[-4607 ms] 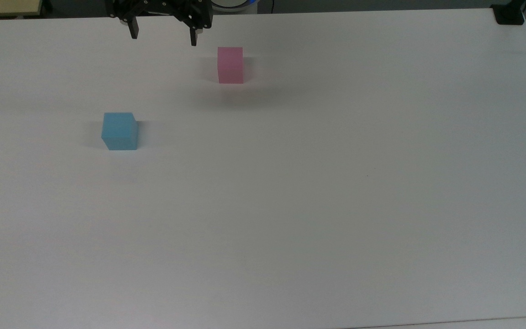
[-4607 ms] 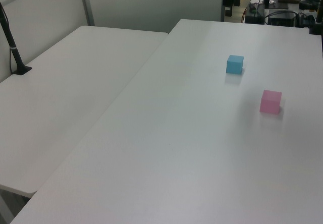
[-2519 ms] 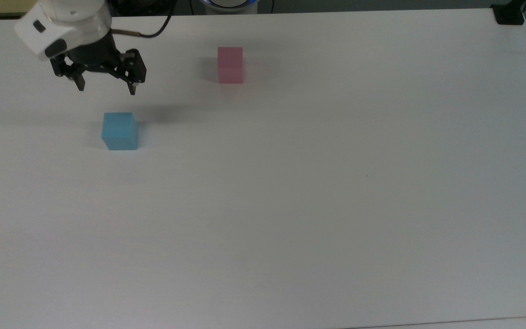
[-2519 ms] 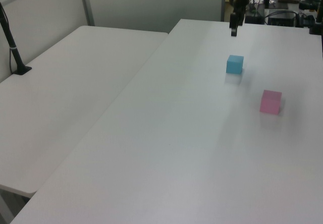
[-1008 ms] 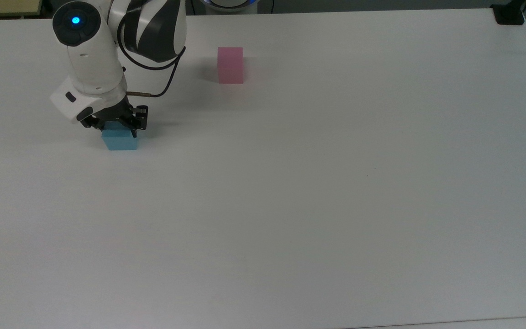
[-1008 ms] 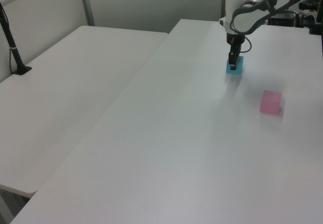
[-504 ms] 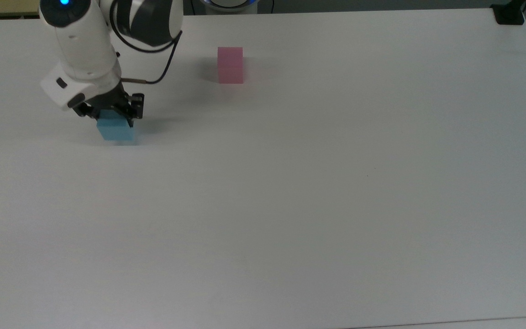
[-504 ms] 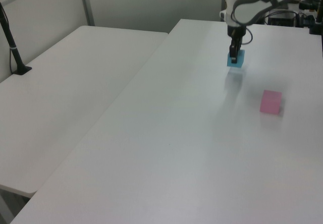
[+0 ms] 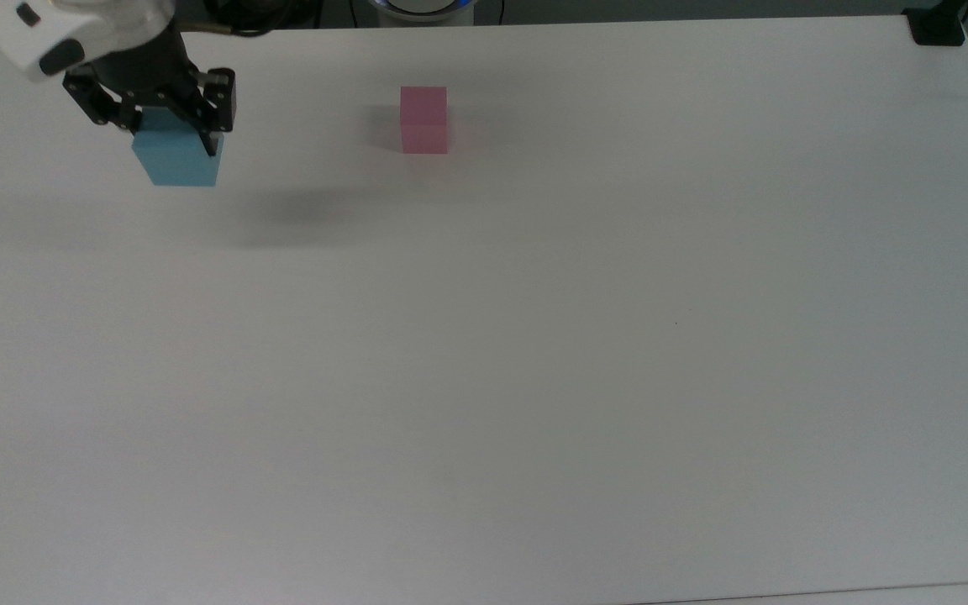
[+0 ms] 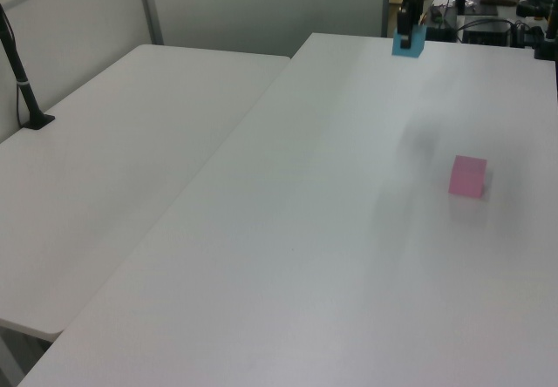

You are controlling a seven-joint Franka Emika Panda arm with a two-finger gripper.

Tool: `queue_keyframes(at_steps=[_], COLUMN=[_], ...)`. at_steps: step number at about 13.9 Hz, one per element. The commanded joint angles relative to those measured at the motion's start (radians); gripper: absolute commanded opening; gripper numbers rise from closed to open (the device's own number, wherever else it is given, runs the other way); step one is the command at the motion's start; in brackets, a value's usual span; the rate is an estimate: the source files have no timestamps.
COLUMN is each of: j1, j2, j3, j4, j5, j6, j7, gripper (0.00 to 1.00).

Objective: Put blue cube on pink cube
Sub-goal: 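Lift the light-blue cube and carry it over the pink cube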

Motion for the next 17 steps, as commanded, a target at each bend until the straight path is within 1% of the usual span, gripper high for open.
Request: queue_keyframes(at_steps=[1,3,7,9,13,14,16,17], j1=[0.02,0.031,0.16,0.22,0.301,0.335,0.385,0.404], j2=[-0.012,-0.02,-0.087,-0.15,-0.288,-0.363,-0.455,-0.487], j3=[-0.002,-0.002,0.0,0.0,0.0,0.0,0.0,0.0], j4=[0.033,0.027,-0.039,-0.102,-0.252,-0.337,-0.45,-0.49], j5=[0.014,0.014,0.011,0.011,0.011,0.011,0.004,0.001], j6=[-0.039,-0.037,-0.029,-0.031,-0.032,-0.031,-0.032,-0.034], j7=[0.024,0.025,0.174,0.211,0.226,0.225,0.228,0.246], gripper=[0.19,0.19,0.19,0.19,0.19,0.19,0.19,0.19])
